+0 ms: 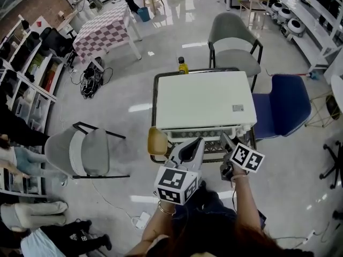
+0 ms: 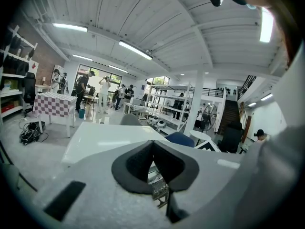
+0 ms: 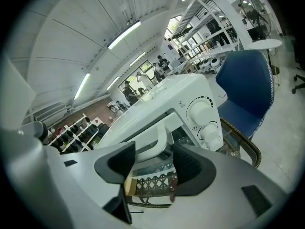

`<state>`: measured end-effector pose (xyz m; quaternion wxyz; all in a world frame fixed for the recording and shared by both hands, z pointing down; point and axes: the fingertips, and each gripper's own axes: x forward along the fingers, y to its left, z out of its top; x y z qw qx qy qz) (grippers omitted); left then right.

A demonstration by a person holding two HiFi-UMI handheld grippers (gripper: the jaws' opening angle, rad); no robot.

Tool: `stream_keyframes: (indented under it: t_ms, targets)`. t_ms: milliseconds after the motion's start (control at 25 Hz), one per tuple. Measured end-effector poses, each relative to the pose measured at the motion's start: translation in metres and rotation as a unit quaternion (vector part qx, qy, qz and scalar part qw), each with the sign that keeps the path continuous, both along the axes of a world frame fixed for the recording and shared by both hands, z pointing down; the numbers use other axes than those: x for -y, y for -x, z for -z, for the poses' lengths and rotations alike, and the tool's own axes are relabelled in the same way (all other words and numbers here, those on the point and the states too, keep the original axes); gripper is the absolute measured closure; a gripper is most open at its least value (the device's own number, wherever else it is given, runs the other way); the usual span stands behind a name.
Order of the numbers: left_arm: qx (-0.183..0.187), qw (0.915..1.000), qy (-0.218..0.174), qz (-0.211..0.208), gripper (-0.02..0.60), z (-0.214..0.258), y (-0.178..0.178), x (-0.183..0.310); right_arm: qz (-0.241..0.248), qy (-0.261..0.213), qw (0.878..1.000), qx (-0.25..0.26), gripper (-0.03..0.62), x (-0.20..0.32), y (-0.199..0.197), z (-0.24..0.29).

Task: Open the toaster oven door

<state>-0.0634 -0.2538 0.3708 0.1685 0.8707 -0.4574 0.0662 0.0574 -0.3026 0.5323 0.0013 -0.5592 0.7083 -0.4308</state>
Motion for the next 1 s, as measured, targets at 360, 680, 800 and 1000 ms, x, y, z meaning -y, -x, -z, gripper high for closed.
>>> stream_keyframes:
  t_ms: [360, 680, 800, 1000]
  targets:
    - [-0.003, 1.0000, 0.002, 0.004, 0.568, 0.001, -0.002, -0.010, 0.003, -0.002, 1.000, -0.006, 0.359, -0.009, -0.001, -0.001]
    - [-0.004, 1.0000, 0.003, 0.006, 0.567, -0.003, -0.007, -0.019, 0.010, -0.001, 1.000, -0.011, 0.358, -0.021, -0.001, -0.007]
    - [-0.005, 1.0000, 0.003, 0.006, 0.568, -0.002, -0.009, -0.022, 0.013, 0.000, 1.000, -0.014, 0.358, -0.024, -0.001, -0.007]
    - [-0.004, 0.9999, 0.004, 0.010, 0.566, -0.003, -0.011, -0.026, 0.019, 0.002, 1.000, -0.017, 0.358, -0.030, -0.002, -0.011]
